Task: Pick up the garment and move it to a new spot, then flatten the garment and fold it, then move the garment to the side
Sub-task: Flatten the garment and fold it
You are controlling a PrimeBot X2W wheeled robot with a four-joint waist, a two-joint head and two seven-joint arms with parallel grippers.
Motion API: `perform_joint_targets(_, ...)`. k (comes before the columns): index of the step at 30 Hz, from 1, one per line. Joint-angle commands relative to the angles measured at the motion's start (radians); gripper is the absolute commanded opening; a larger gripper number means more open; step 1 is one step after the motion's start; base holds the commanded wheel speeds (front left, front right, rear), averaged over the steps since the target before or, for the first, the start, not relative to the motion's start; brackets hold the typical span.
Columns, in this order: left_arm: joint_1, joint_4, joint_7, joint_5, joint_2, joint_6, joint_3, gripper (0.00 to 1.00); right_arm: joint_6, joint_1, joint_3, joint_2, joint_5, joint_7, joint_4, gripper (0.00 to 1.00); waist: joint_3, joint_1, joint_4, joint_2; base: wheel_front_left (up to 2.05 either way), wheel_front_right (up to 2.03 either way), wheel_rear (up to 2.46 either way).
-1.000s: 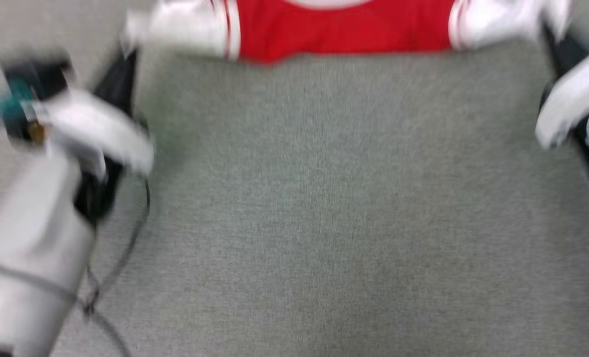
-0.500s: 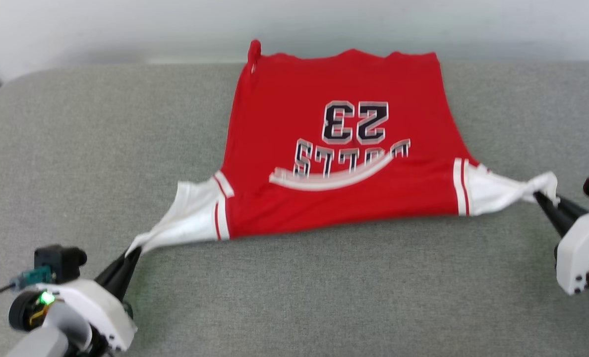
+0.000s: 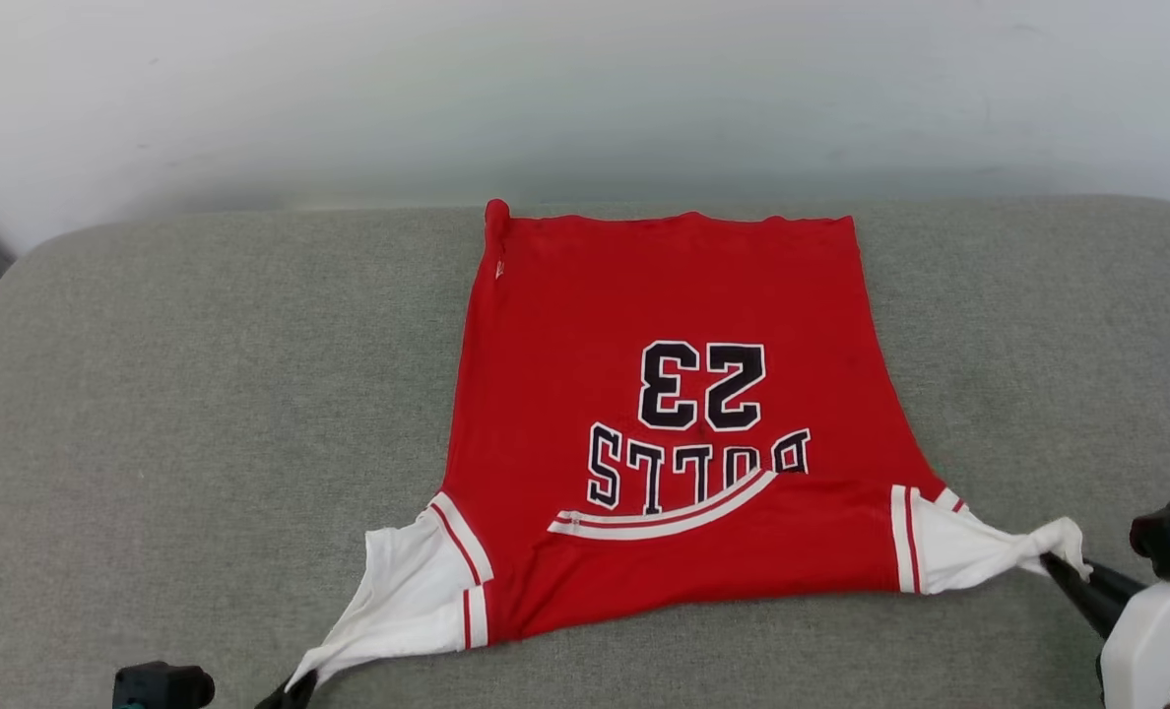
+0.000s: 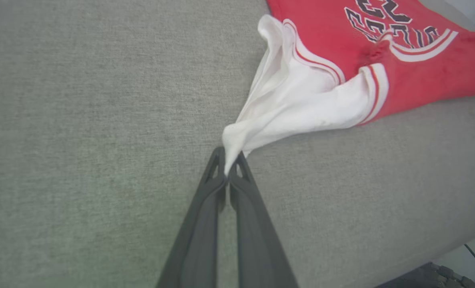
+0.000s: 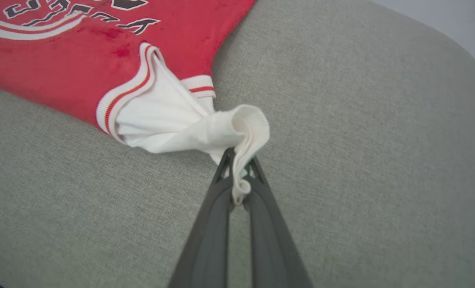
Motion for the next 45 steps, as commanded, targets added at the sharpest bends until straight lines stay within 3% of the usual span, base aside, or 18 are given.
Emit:
perform_joint_targets(1,0.012,-0.011,-0.003,0.0,0.004,0.008,-0.001,0.0,-0.002,0.023,-0.002,-0.006,0.011,0.007,-0.006,0.0,-0.002,0.0003,0.0,0.0,0.0,0.0,0.0)
perform_joint_targets(5,0.034,-0.067,0.007,-0.003,0.0,0.031,-0.006,0.0,-0.002,0.064,-0.013,-0.003,0.027,0.032,-0.015,0.0,-0.004,0.0003,0.001,0.0,0.0,0.0,0.0)
perform_joint_targets(6,0.033,-0.077,0.008,0.001,-0.002,0.034,-0.008,0.0,-0.002,0.067,-0.015,-0.002,0.031,0.04,-0.018,0.45,-0.004,0.0003,0.001,0.0,0.0,0.0,0.0)
perform_joint_targets(7,0.031,-0.09,0.009,0.003,-0.003,0.038,-0.01,0.0,-0.002,0.069,-0.018,0.0,0.036,0.05,-0.022,1.0,-0.003,0.0003,0.001,0.0,0.0,0.0,0.0)
perform_joint_targets(17,0.005,-0.229,0.027,0.056,0.024,0.079,-0.024,0.0,-0.001,0.004,-0.095,-0.036,0.123,0.22,-0.157,1.0,0.028,0.0003,0.04,0.0,0.0,0.0,0.0)
perform_joint_targets(23,-0.011,-0.366,0.045,0.089,0.038,0.11,-0.03,0.0,-0.001,-0.114,-0.222,-0.005,0.144,0.441,-0.25,1.0,0.107,0.0003,0.105,0.0,0.0,0.0,0.0)
perform_joint_targets(27,-0.041,-0.446,0.064,0.119,0.039,0.116,-0.043,0.0,-0.001,-0.242,-0.303,0.046,0.141,0.642,-0.24,1.0,0.183,0.0003,0.167,0.0,0.0,0.0,0.0)
perform_joint_targets(28,-0.068,-0.494,0.077,0.14,0.027,0.115,-0.056,0.0,-0.001,-0.356,-0.355,0.07,0.092,0.783,-0.208,1.0,0.247,0.0003,0.217,0.0,0.0,0.0,0.0)
perform_joint_targets(32,-0.107,-0.534,0.093,0.165,0.004,0.1,-0.08,0.0,-0.001,-0.505,-0.412,0.089,-0.02,0.941,-0.14,1.0,0.327,0.0003,0.285,0.0,0.0,0.0,0.0)
perform_joint_targets(38,-0.159,-0.574,0.108,0.195,-0.033,0.082,-0.111,0.0,-0.001,-0.68,-0.505,0.116,-0.163,1.06,-0.027,1.0,0.427,0.0003,0.373,0.0,0.0,0.0,0.0)
perform_joint_targets(45,-0.21,-0.577,0.111,0.209,-0.077,0.057,-0.135,0.0,-0.001,-0.796,-0.592,0.115,-0.3,1.115,0.064,1.0,0.503,0.0003,0.452,0.0,0.0,0.0,0.0)
